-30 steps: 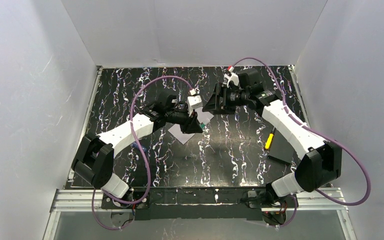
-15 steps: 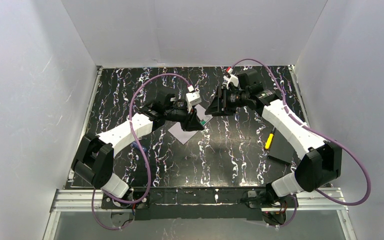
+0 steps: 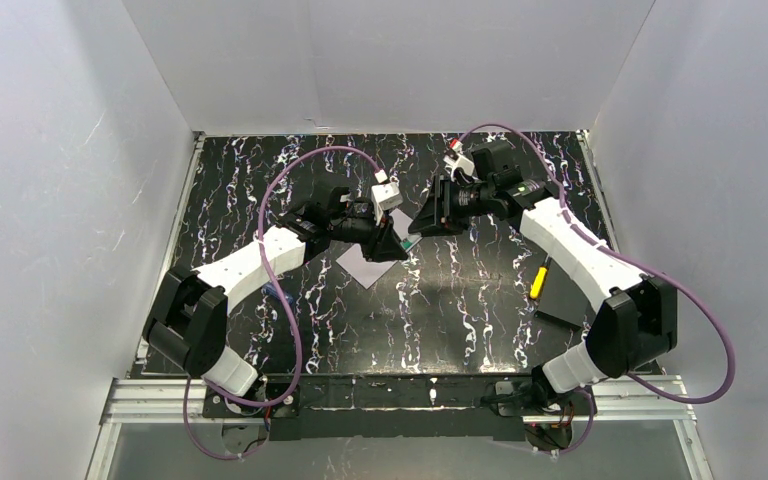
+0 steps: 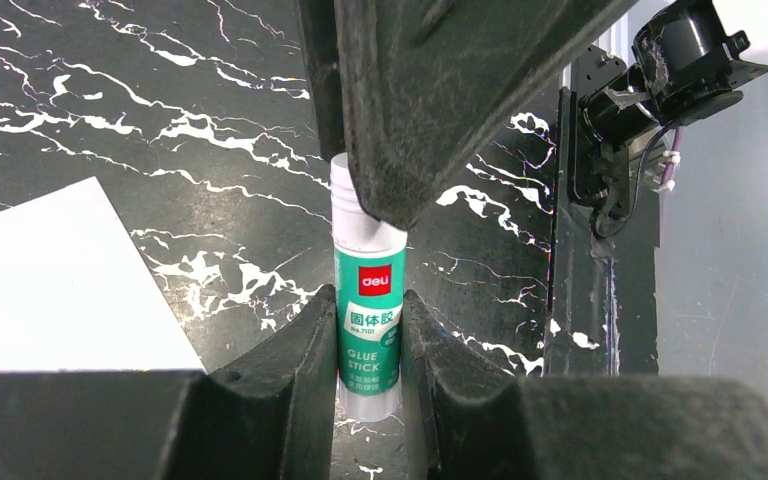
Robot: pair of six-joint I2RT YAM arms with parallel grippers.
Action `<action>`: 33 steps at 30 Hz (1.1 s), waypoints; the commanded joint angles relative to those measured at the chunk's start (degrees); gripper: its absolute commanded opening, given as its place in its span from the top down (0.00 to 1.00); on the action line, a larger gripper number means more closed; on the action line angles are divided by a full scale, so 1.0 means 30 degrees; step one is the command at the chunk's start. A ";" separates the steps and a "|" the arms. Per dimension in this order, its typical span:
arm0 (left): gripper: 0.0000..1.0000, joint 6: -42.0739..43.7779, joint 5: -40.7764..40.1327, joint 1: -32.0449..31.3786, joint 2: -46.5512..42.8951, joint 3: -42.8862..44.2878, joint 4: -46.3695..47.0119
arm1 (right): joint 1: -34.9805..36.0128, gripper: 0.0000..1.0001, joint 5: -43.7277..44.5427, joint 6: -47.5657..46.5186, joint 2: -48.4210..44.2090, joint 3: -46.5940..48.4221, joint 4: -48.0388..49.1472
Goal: Place the letter into the envelope and seal it
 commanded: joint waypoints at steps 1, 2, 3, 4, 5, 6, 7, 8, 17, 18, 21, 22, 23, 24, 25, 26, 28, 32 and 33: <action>1.00 0.0162 0.0324 0.0069 -0.0288 0.0644 0.0451 | 0.0044 0.53 -0.0239 -0.0388 0.0151 -0.0140 -0.0432; 1.00 0.0170 0.0313 0.0069 -0.0277 0.0644 0.0451 | 0.0044 0.57 -0.0239 -0.0375 0.0162 -0.0137 -0.0348; 1.00 0.0149 0.0322 0.0069 -0.0268 0.0629 0.0447 | 0.0030 0.63 -0.0239 -0.0286 0.0141 -0.0159 -0.0213; 1.00 0.0139 0.0323 0.0069 -0.0263 0.0631 0.0447 | 0.0043 0.68 -0.0342 -0.0124 0.0160 -0.0201 -0.0016; 1.00 0.0134 0.0345 0.0069 -0.0259 0.0639 0.0450 | 0.0044 0.74 -0.0483 0.0009 0.0181 -0.0309 0.0180; 1.00 0.0137 0.0378 0.0065 -0.0244 0.0640 0.0454 | 0.0044 0.78 -0.0570 0.0158 0.0184 -0.0400 0.0344; 1.00 0.0159 0.0418 0.0068 -0.0264 0.0636 0.0469 | 0.0044 0.81 -0.0650 0.0272 0.0173 -0.0532 0.0518; 1.00 0.0213 0.0500 0.0069 -0.0248 0.0607 0.0449 | 0.0044 0.86 -0.0737 0.0352 0.0201 -0.0647 0.0654; 1.00 0.0847 -0.1969 0.0094 0.1268 0.3090 0.0575 | 0.0978 0.99 -0.1807 0.0699 0.0275 -0.3771 0.2929; 1.00 0.0918 -0.2376 0.0112 0.1540 0.3525 0.0466 | 0.1121 0.99 -0.1929 0.0636 0.0265 -0.4106 0.3141; 1.00 0.0863 -0.3355 0.0274 0.1950 0.4164 0.0618 | 0.1216 0.99 -0.2331 0.0078 0.0207 -0.4864 0.3464; 1.00 0.0810 -0.3538 0.0325 0.2054 0.4431 0.0633 | 0.1231 0.99 -0.2411 0.0181 0.0169 -0.5170 0.3794; 1.00 0.0657 -0.3895 0.0372 0.2136 0.4673 0.0627 | 0.1291 0.99 -0.2810 0.0395 0.0208 -0.5431 0.4260; 1.00 0.0554 -0.4163 0.0432 0.2319 0.4923 0.0649 | 0.1303 0.99 -0.2945 0.0312 0.0264 -0.5555 0.4329; 1.00 0.0442 -0.4372 0.0510 0.2426 0.5145 0.0677 | 0.1366 0.99 -0.3060 0.0210 0.0326 -0.5582 0.4323; 1.00 0.0347 -0.4662 0.0611 0.2516 0.5316 0.0695 | 0.1455 0.99 -0.3309 0.0018 0.0476 -0.5589 0.4209; 1.00 0.0007 -0.4799 0.0912 0.2699 0.5794 0.0807 | 0.1725 0.99 -0.3383 -0.0498 0.0717 -0.5628 0.3693; 1.00 -0.0688 -0.4102 0.1081 0.3355 0.6805 0.1350 | 0.2232 0.99 -0.3575 -0.0634 0.1164 -0.6063 0.3910; 1.00 -0.0940 -0.4181 0.1081 0.3496 0.7010 0.1453 | 0.2343 0.99 -0.3600 -0.0878 0.1409 -0.5957 0.3678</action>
